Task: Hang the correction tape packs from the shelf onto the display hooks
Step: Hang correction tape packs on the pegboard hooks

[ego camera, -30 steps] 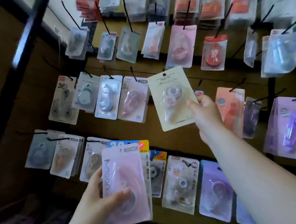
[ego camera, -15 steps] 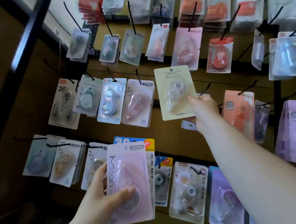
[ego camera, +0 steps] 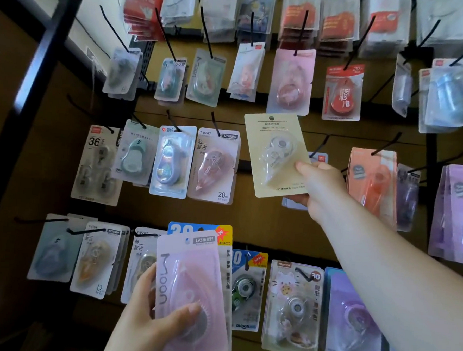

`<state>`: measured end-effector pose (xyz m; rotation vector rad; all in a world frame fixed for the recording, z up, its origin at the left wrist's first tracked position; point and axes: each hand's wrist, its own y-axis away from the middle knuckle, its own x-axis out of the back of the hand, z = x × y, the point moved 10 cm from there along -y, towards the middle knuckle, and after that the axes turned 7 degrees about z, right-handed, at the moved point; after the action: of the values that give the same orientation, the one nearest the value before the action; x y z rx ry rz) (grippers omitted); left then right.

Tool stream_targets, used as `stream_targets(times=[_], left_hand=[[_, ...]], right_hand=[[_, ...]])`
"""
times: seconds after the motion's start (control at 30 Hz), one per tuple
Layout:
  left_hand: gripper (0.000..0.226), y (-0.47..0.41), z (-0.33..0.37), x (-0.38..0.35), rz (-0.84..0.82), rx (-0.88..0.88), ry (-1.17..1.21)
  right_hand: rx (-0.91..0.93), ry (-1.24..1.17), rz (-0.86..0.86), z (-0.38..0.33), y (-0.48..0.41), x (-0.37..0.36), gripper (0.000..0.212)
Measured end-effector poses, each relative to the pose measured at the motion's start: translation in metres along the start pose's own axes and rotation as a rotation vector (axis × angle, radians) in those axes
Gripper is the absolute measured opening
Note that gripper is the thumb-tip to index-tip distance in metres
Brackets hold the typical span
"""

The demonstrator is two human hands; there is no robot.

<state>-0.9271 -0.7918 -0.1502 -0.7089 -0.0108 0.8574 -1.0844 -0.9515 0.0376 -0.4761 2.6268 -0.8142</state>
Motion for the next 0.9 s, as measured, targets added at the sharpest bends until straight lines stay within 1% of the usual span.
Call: stream_targets(times=[0.03, 0.07, 0.1, 0.2, 0.27, 0.33, 0.37, 0.43, 0.47, 0.6, 0.77, 0.9], left_hand=[[0.083, 0.001, 0.000, 0.001, 0.004, 0.003, -0.006], [0.092, 0.001, 0.001, 0.002, 0.005, -0.001, -0.012], [0.100, 0.001, 0.002, 0.002, 0.002, -0.002, -0.020], [0.109, 0.000, 0.003, 0.002, -0.005, -0.005, -0.043], [0.105, 0.000, 0.003, 0.001, -0.008, -0.007, -0.039], [0.105, 0.001, 0.003, 0.001, 0.000, -0.001, -0.026], [0.105, 0.002, 0.002, 0.001, 0.005, 0.003, -0.018], [0.105, 0.004, 0.003, 0.000, 0.009, 0.007, -0.012], [0.105, 0.005, 0.004, 0.000, 0.006, 0.008, -0.010], [0.105, 0.007, 0.005, 0.000, 0.006, 0.015, -0.005], [0.104, 0.007, 0.004, 0.003, 0.001, 0.024, -0.015], [0.105, 0.006, 0.002, 0.003, -0.006, 0.040, -0.016]], right_hand=[[-0.010, -0.014, -0.016, 0.001, 0.000, -0.001, 0.008], [-0.020, -0.021, -0.021, 0.001, 0.002, -0.002, 0.003], [-0.021, -0.025, -0.027, 0.001, 0.002, -0.003, 0.003], [-0.019, -0.023, -0.044, -0.001, 0.004, -0.006, 0.011], [-0.014, -0.003, -0.052, -0.002, 0.004, -0.007, 0.010], [0.006, 0.044, -0.053, -0.002, 0.005, -0.007, 0.003], [0.017, 0.064, -0.052, -0.002, 0.005, -0.006, 0.005], [0.023, 0.093, -0.048, 0.000, 0.005, -0.006, 0.018], [0.018, 0.112, -0.036, 0.002, 0.006, -0.004, 0.021], [0.048, 0.136, -0.004, 0.001, 0.005, 0.001, 0.022], [0.126, 0.222, -0.093, -0.006, 0.012, -0.006, 0.019], [0.197, 0.193, -0.020, -0.015, 0.008, -0.002, 0.009]])
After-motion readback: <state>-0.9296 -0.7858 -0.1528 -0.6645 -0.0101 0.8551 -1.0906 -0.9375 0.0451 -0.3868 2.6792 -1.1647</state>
